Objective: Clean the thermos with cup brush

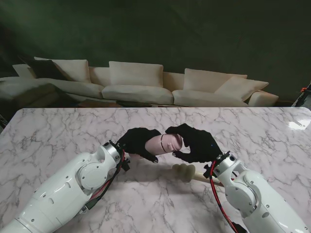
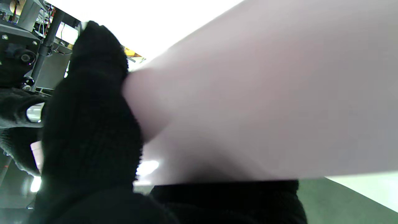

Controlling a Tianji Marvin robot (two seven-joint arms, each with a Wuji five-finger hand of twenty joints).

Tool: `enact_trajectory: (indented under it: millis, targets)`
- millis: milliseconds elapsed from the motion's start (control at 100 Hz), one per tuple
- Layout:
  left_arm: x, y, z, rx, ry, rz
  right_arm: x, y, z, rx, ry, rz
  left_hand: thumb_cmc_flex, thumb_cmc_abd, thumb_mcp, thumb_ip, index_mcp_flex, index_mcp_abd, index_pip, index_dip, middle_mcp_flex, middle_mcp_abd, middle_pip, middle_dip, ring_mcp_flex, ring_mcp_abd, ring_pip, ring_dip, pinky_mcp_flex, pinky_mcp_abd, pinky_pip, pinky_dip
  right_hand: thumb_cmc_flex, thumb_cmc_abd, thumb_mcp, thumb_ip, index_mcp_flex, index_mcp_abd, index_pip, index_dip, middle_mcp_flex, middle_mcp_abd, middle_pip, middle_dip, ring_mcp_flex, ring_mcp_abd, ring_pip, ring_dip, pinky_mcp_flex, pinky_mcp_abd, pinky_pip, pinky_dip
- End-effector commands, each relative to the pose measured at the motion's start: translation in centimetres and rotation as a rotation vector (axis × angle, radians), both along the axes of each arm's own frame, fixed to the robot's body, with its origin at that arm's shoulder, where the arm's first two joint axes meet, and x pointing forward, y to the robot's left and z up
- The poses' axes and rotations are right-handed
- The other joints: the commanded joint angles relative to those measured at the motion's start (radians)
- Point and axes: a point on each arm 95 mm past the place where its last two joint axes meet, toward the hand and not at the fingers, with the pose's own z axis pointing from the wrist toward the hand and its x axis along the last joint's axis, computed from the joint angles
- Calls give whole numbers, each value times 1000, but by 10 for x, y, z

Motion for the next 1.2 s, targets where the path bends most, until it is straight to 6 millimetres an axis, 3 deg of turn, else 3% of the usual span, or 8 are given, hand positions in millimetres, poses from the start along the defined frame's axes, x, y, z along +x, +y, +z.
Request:
enact_trajectory:
  millis: [0,400,530,690,810,930,970,1190]
  targets:
    - [1,-6,5,-9,-3,-11,-2,5,-1,-10,4,15,328,514,241,-4,95,-216,143,36,-1,-57,30,5,81,-78,186,51,27,-104,89,40,-34,85,-4,-14,158,-33,158,16,95,-54,37,24,51,2,41,26,41,-18,58,14]
    - [1,-8,5,-11,-2,-18,5,24,-1,16,29,5,327,514,241,-5,96,-216,144,36,0,-56,32,6,83,-80,188,52,30,-105,90,41,-20,293,-182,-8,381,18,162,-112,583,-57,40,62,363,92,103,23,282,112,234,-54]
    - [0,-8,5,-13,-4,-18,7,29,-2,22,37,-29,327,514,241,-4,96,-216,144,36,1,-55,32,6,85,-79,189,52,32,-106,91,41,-83,380,-275,-10,414,59,138,-125,764,-46,5,17,439,130,172,38,409,173,276,-120]
    - [1,-8,6,-17,-8,-19,6,35,-3,42,87,-56,327,513,241,-5,96,-216,145,36,1,-54,33,7,86,-82,189,52,33,-105,91,41,-137,509,-438,-7,395,120,133,-167,862,-11,-60,-85,436,182,237,14,415,232,308,-114]
    - [1,-8,6,-16,-8,-22,5,38,-3,70,123,-63,327,514,242,-5,96,-215,145,36,0,-53,33,6,85,-81,189,52,33,-106,91,41,-164,596,-582,7,352,144,117,-187,859,19,-86,-139,433,204,232,-2,412,253,302,-115]
    - [1,-9,6,-16,-8,-22,3,40,-2,96,151,-74,326,515,243,-5,95,-215,145,35,-1,-55,32,6,86,-80,189,52,32,-106,91,40,-299,584,-652,24,244,143,73,-203,792,65,-112,-145,431,225,199,-20,410,262,287,-125]
    - [1,-9,6,-15,-7,-22,2,40,-2,98,160,-76,326,515,243,-5,95,-216,145,35,0,-54,33,6,86,-80,189,52,31,-105,90,40,-397,548,-550,21,179,117,62,-219,725,69,-118,-119,431,230,165,-42,405,263,274,-164]
    - [1,-6,7,-13,-9,-18,-5,32,5,52,111,-121,327,514,243,-6,96,-216,146,35,0,-55,33,6,84,-78,189,52,31,-105,91,41,-567,500,-449,32,-117,-4,-36,-209,336,-1,-82,-66,336,236,-41,-56,272,234,218,-185]
